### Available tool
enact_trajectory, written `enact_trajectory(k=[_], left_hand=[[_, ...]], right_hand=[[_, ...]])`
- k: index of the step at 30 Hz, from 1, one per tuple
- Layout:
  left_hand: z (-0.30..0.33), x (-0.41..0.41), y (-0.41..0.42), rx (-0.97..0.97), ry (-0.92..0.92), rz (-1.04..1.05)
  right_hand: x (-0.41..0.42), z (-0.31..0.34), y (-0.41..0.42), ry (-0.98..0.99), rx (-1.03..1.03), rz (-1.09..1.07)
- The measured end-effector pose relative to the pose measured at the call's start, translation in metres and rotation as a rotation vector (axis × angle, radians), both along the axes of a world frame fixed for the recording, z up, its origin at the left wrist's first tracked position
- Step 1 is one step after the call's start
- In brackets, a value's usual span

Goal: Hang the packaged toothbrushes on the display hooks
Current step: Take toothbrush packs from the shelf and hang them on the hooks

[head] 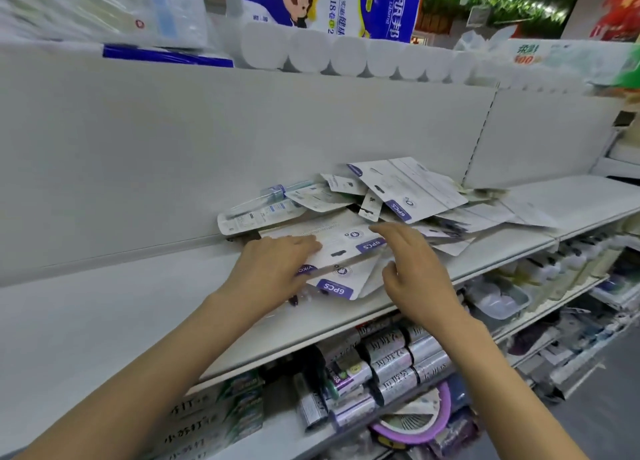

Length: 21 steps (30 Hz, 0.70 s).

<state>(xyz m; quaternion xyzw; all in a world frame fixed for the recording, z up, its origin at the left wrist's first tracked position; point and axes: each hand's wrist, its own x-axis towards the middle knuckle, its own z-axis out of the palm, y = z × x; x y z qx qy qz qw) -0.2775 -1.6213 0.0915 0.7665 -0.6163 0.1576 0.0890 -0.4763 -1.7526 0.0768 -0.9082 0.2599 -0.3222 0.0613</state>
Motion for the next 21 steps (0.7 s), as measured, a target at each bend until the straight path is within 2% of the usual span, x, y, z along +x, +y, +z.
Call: enact_trajectory(k=[6, 9, 11, 16, 18, 21], left_hand=[[0.003, 0.016, 0.021, -0.136, 0.045, -0.061], [0.006, 0.018, 0.032, -0.160, 0.084, -0.066], [0.008, 0.024, 0.040, -0.190, 0.159, -0.083], [-0.006, 0.051, 0.046, -0.137, 0.243, -0.027], [-0.016, 0.056, 0.041, -0.125, 0.229, -0.039], [-0.029, 0.067, 0.031, -0.113, 0.187, -0.055]], right_hand=[[0.040, 0.026, -0.014, -0.081, 0.034, 0.076], [0.055, 0.048, -0.019, -0.131, 0.213, 0.156], [0.063, 0.062, -0.022, -0.092, 0.307, 0.212], [0.082, 0.075, -0.028, -0.165, 0.605, 0.386], [0.097, 0.076, -0.034, -0.078, 0.534, 0.331], [0.120, 0.076, -0.039, 0.340, 0.268, 0.164]])
